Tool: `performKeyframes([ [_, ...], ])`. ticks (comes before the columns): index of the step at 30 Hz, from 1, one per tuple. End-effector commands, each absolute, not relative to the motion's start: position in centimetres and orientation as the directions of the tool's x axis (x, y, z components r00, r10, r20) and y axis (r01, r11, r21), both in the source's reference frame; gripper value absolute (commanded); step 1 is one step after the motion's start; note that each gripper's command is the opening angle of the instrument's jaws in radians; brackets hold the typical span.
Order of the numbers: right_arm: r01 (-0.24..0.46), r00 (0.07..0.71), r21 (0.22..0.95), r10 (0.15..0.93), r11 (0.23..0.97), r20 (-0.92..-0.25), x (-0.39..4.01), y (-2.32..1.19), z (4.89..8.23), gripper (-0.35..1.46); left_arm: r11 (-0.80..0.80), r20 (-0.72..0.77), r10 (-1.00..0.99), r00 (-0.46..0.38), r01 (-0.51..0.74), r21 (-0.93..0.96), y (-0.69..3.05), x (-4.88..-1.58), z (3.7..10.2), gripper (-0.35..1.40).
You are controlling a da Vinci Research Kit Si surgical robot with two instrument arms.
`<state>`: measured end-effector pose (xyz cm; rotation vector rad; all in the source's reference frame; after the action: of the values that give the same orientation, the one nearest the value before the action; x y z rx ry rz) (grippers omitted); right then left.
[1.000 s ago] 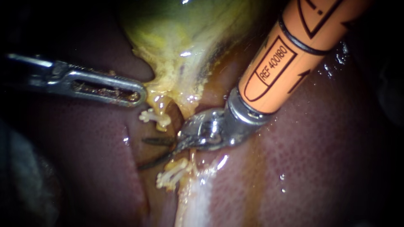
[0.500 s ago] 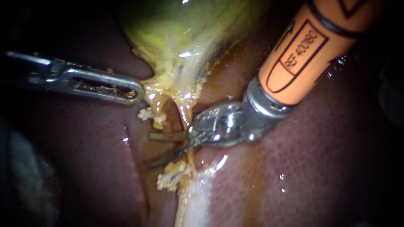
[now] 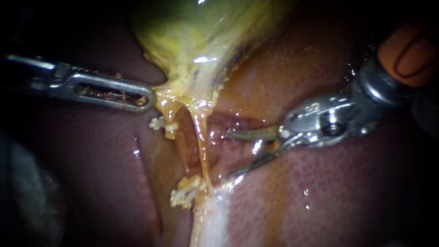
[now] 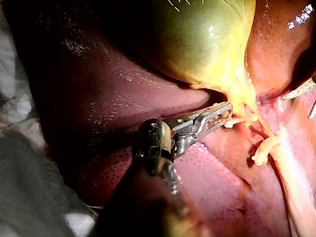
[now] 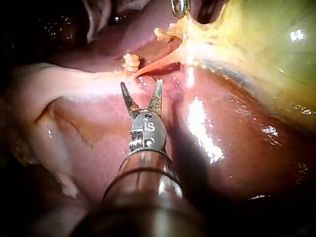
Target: Go back from the cut left tube
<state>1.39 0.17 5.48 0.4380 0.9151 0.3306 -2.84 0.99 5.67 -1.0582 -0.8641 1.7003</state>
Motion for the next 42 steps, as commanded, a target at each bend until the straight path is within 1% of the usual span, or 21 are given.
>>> performKeyframes([
  [1, -0.091, 0.570, 0.490, 0.449, 0.867, -0.689, 1.34, 0.19, 5.47, 1.44, -0.327, -0.271, 0.941, -0.204, -0.335, -0.884, 0.99, -2.84, 5.67, -0.35],
  [9, -0.109, 0.571, 0.428, 0.409, 0.897, -0.712, 0.88, 0.31, 5.45, 1.44, -0.327, -0.271, 0.941, -0.203, -0.336, -0.883, 0.98, -2.83, 5.68, -0.35],
  [15, -0.131, 0.573, 0.397, 0.396, 0.908, -0.717, 0.69, 0.30, 5.44, 1.44, -0.328, -0.272, 0.941, -0.204, -0.336, -0.883, 0.98, -2.83, 5.68, -0.35],
  [27, -0.130, 0.574, 0.388, 0.388, 0.912, -0.721, 0.56, 0.29, 5.45, 1.44, -0.334, -0.279, 0.939, -0.202, -0.340, -0.879, 0.93, -2.90, 5.82, -0.35],
  [42, -0.130, 0.577, 0.387, 0.387, 0.913, -0.719, 0.55, 0.28, 5.45, 1.44, -0.344, -0.287, 0.935, -0.209, -0.335, -0.877, 0.82, -3.19, 6.11, -0.35],
])
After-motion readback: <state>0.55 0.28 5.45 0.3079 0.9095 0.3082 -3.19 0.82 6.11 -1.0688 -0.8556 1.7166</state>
